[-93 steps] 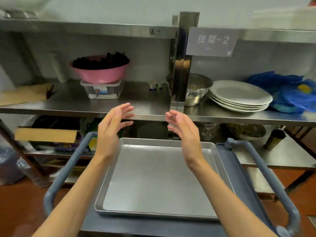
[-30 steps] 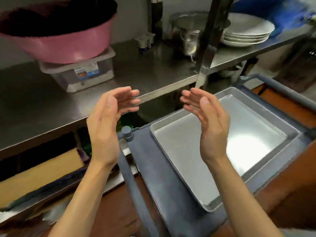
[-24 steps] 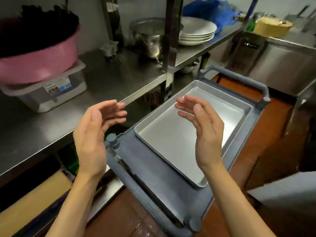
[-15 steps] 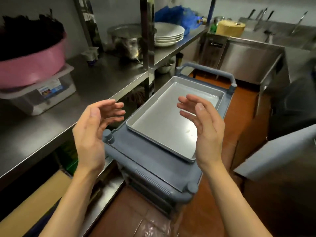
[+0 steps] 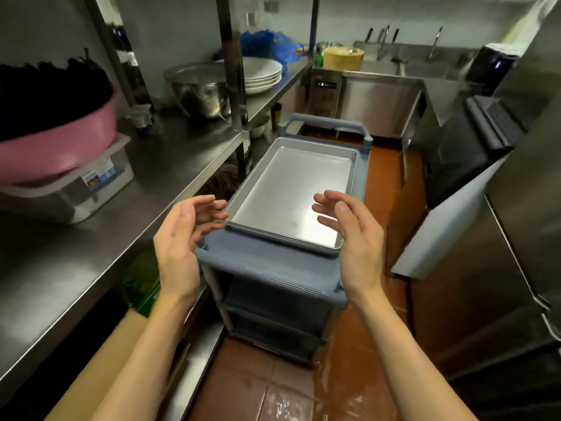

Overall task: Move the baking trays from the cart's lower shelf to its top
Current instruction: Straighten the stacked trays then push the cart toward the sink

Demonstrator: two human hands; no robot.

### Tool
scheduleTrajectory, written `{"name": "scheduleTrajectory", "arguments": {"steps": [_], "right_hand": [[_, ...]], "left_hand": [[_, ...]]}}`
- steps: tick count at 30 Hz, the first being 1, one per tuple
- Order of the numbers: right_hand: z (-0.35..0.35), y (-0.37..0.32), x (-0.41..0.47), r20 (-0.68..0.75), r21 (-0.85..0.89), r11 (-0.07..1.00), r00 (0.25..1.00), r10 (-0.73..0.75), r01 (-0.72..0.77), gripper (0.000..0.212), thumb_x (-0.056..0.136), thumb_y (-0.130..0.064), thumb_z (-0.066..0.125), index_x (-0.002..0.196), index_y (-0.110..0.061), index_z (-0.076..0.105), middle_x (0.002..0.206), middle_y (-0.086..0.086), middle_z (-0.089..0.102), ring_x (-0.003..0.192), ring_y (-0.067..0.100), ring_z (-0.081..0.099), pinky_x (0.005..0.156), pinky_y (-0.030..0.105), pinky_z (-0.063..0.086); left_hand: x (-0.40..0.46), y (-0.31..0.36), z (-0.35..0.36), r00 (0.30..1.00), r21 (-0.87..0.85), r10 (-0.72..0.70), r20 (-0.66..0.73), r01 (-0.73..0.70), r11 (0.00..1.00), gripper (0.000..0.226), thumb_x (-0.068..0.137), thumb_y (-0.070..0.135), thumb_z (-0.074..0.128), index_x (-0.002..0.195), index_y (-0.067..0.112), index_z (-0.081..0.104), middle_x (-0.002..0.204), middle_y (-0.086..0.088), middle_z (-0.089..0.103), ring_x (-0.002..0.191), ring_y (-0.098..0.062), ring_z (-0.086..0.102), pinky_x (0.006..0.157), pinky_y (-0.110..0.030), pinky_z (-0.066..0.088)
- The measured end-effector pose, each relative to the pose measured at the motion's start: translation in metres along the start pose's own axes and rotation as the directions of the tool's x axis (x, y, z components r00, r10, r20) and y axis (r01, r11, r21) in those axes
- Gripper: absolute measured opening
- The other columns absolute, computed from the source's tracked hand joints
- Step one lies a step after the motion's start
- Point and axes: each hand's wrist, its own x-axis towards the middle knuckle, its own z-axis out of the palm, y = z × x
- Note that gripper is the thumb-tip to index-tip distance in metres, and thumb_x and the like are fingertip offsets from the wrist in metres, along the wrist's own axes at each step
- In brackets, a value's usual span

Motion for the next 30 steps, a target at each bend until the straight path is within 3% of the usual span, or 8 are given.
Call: {"name": "scheduleTrajectory", "arguments": {"steps": [5, 15, 19, 21, 24, 26, 28, 30], "right_hand": [[0.033, 0.015, -0.019, -0.136, -0.044, 0.999, 0.991, -0.011, 0.005, 0.034, 0.096, -0.027, 0.046, 0.116, -0.006, 0.063, 0.111, 0.007, 0.071, 0.103, 0.019, 0.068, 0.09, 0.037, 0.056], [0.062, 0.066, -0.04, -0.249, -0.108, 0.987, 0.965, 0.086, -0.116, 0.024, 0.1, -0.02, 0.047, 0.114, -0.013, 0.065, 0.108, 0.004, 0.072, 0.102, 0.018, 0.068, 0.088, 0.032, 0.056], [0.056, 0.101, -0.031, -0.278, -0.224, 0.956, 0.953, 0.125, -0.191, 0.018, 0.099, -0.023, 0.049, 0.108, -0.022, 0.065, 0.106, 0.001, 0.071, 0.102, 0.019, 0.066, 0.088, 0.029, 0.054], [0.048, 0.128, -0.026, -0.224, -0.452, 0.854, 0.959, 0.174, -0.26, 0.022, 0.099, -0.029, 0.05, 0.112, -0.019, 0.063, 0.108, 0.0, 0.069, 0.106, 0.021, 0.063, 0.09, 0.03, 0.05], [0.035, 0.171, -0.027, -0.074, -0.87, 0.43, 0.928, 0.366, -0.239, 0.04, 0.099, -0.042, 0.041, 0.113, -0.014, 0.064, 0.114, 0.009, 0.067, 0.112, 0.028, 0.057, 0.097, 0.045, 0.042], [0.027, 0.195, -0.035, -0.055, -0.977, 0.161, 0.895, 0.442, -0.139, 0.043, 0.1, -0.045, 0.032, 0.103, -0.018, 0.066, 0.107, 0.007, 0.066, 0.109, 0.028, 0.055, 0.097, 0.045, 0.035], [0.021, 0.213, -0.044, -0.026, -0.997, 0.056, 0.926, 0.375, -0.051, 0.044, 0.099, -0.046, 0.026, 0.097, -0.024, 0.064, 0.1, -0.001, 0.064, 0.103, 0.022, 0.051, 0.096, 0.041, 0.03], [0.018, 0.221, -0.043, -0.006, -0.999, 0.038, 0.951, 0.31, -0.018, 0.048, 0.097, -0.049, 0.02, 0.093, -0.026, 0.062, 0.095, -0.004, 0.061, 0.097, 0.02, 0.049, 0.094, 0.041, 0.029]], "left_hand": [[0.023, -0.019, -0.029, 0.996, -0.092, -0.057, 0.074, 0.064, 0.994, 0.047, 0.094, 0.053, 0.047, 0.106, 0.013, 0.069, 0.102, -0.014, 0.074, 0.094, -0.032, 0.071, 0.081, -0.034, 0.059], [0.053, -0.062, -0.058, 0.974, -0.045, -0.123, 0.188, 0.134, 0.99, 0.044, 0.101, 0.037, 0.039, 0.11, 0.003, 0.065, 0.103, -0.019, 0.072, 0.093, -0.032, 0.071, 0.08, -0.036, 0.058], [0.06, -0.101, -0.055, 0.96, 0.014, -0.174, 0.219, 0.175, 0.985, 0.041, 0.1, 0.035, 0.041, 0.108, 0.004, 0.066, 0.1, -0.017, 0.073, 0.089, -0.024, 0.071, 0.079, -0.03, 0.058], [0.059, -0.133, -0.05, 0.936, 0.19, -0.234, 0.263, 0.188, 0.964, 0.035, 0.1, 0.031, 0.044, 0.106, 0.006, 0.067, 0.098, -0.01, 0.072, 0.091, -0.021, 0.069, 0.083, -0.028, 0.053], [0.049, -0.19, -0.05, 0.821, 0.647, -0.389, 0.418, 0.031, 0.761, 0.028, 0.101, 0.028, 0.049, 0.104, 0.01, 0.07, 0.104, -0.008, 0.072, 0.105, -0.026, 0.063, 0.088, -0.029, 0.039], [0.04, -0.222, -0.056, 0.725, 0.776, -0.439, 0.53, -0.207, 0.595, 0.026, 0.101, 0.031, 0.048, 0.102, 0.018, 0.07, 0.104, -0.004, 0.071, 0.11, -0.025, 0.06, 0.098, -0.035, 0.031], [0.035, -0.242, -0.061, 0.695, 0.77, -0.408, 0.592, -0.338, 0.541, 0.021, 0.1, 0.036, 0.046, 0.098, 0.028, 0.065, 0.098, 0.006, 0.064, 0.11, -0.02, 0.054, 0.102, -0.036, 0.023], [0.038, -0.251, -0.062, 0.692, 0.762, -0.385, 0.611, -0.383, 0.522, 0.022, 0.099, 0.043, 0.044, 0.099, 0.031, 0.061, 0.101, 0.009, 0.06, 0.113, -0.018, 0.048, 0.104, -0.037, 0.018]]}}
